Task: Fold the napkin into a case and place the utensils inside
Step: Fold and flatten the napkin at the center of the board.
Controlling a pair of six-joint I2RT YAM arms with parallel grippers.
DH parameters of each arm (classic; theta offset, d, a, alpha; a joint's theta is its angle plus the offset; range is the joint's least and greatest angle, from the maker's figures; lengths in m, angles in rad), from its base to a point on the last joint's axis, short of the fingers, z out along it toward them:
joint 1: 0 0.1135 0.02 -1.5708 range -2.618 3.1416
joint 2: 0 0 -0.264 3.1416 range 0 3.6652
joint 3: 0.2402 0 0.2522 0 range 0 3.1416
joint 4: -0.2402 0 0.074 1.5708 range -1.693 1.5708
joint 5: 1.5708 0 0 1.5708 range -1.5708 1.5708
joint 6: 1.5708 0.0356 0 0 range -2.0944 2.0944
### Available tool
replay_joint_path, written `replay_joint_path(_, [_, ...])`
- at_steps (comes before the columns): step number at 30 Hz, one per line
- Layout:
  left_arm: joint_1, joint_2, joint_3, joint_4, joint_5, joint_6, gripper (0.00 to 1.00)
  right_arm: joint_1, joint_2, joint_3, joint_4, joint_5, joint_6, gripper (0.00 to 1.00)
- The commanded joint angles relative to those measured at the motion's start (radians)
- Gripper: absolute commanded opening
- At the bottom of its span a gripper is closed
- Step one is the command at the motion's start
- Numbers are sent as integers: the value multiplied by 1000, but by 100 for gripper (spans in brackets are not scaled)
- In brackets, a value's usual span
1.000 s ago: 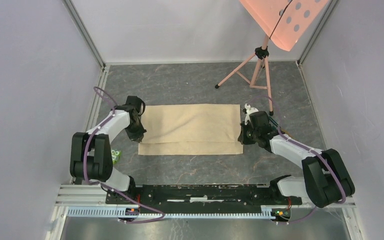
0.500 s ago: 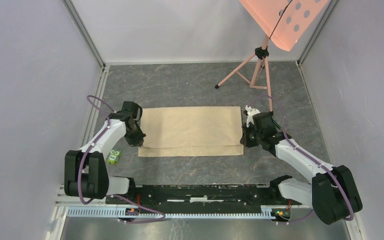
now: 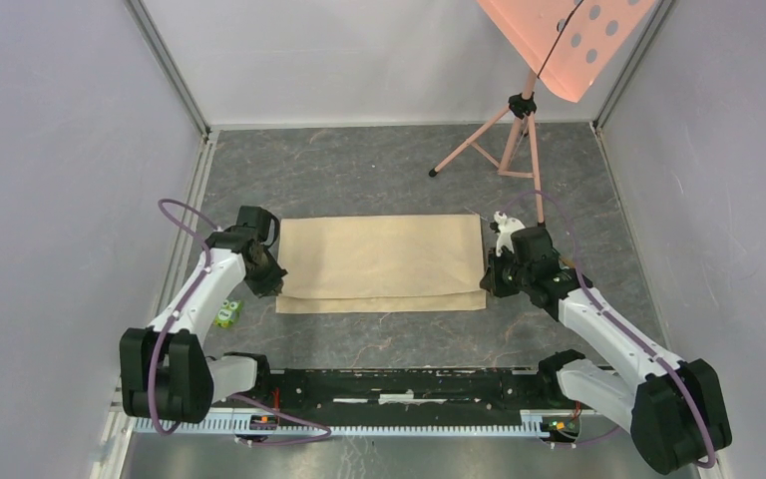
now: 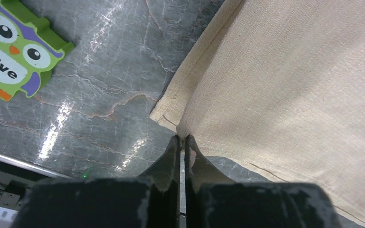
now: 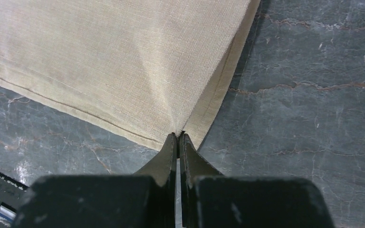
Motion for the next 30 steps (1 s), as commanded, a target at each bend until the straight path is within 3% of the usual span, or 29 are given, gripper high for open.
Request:
replay_joint_path(1, [3,-41,-27,-22,-30,-81,2,2,-24,-13,6,-44,17,0])
replay_joint_path(12, [4,73,-76,24,-7,-121,2,2,2,-53,37,-46,9,0])
replay_joint_path(30, [4,-41,-78,-60,-61,-163,2,2,-88,-29,-46,-72,24,0])
